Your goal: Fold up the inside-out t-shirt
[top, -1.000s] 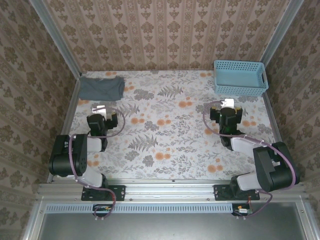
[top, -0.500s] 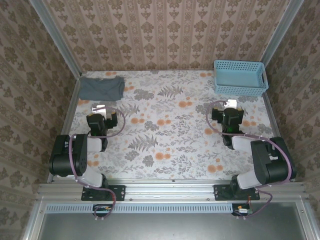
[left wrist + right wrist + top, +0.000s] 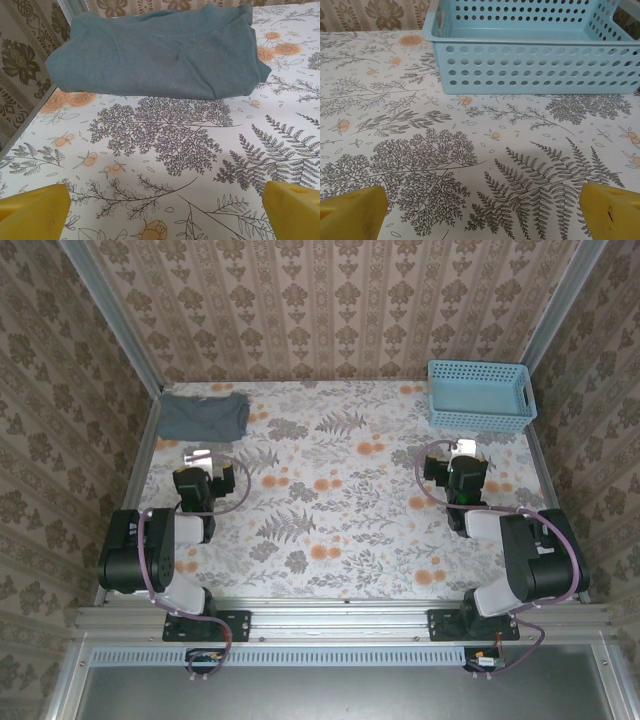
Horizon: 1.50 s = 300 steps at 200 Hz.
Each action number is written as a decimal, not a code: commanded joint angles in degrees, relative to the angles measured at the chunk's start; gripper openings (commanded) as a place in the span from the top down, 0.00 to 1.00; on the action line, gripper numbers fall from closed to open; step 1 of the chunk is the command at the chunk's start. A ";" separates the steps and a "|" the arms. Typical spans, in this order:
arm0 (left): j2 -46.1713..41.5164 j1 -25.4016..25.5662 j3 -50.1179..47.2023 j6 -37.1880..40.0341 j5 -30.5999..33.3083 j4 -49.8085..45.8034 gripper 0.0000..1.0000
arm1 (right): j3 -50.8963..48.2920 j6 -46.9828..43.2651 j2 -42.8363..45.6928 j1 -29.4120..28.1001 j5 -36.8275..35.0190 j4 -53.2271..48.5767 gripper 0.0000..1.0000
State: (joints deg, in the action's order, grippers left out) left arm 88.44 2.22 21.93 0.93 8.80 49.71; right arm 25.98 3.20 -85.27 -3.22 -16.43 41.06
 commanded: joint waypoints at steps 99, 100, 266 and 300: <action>-0.13 0.22 0.28 0.87 0.43 1.61 0.00 | -3.21 -0.13 -2.53 1.70 7.99 9.22 0.00; -0.17 0.23 0.29 0.89 0.43 1.61 0.00 | -3.21 -0.13 -2.57 1.76 8.03 9.22 0.00; -0.12 0.21 0.31 0.94 0.41 1.61 0.00 | -3.25 -0.12 -2.47 1.73 8.00 9.30 0.00; -0.12 0.20 0.30 0.87 0.43 1.61 0.00 | -3.25 -0.13 -2.36 1.75 8.01 9.28 0.00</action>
State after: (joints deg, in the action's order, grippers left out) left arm 88.44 2.22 21.93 0.95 8.80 49.71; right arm 23.14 3.18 -87.42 -1.52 -9.45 47.94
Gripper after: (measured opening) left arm 0.997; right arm 0.999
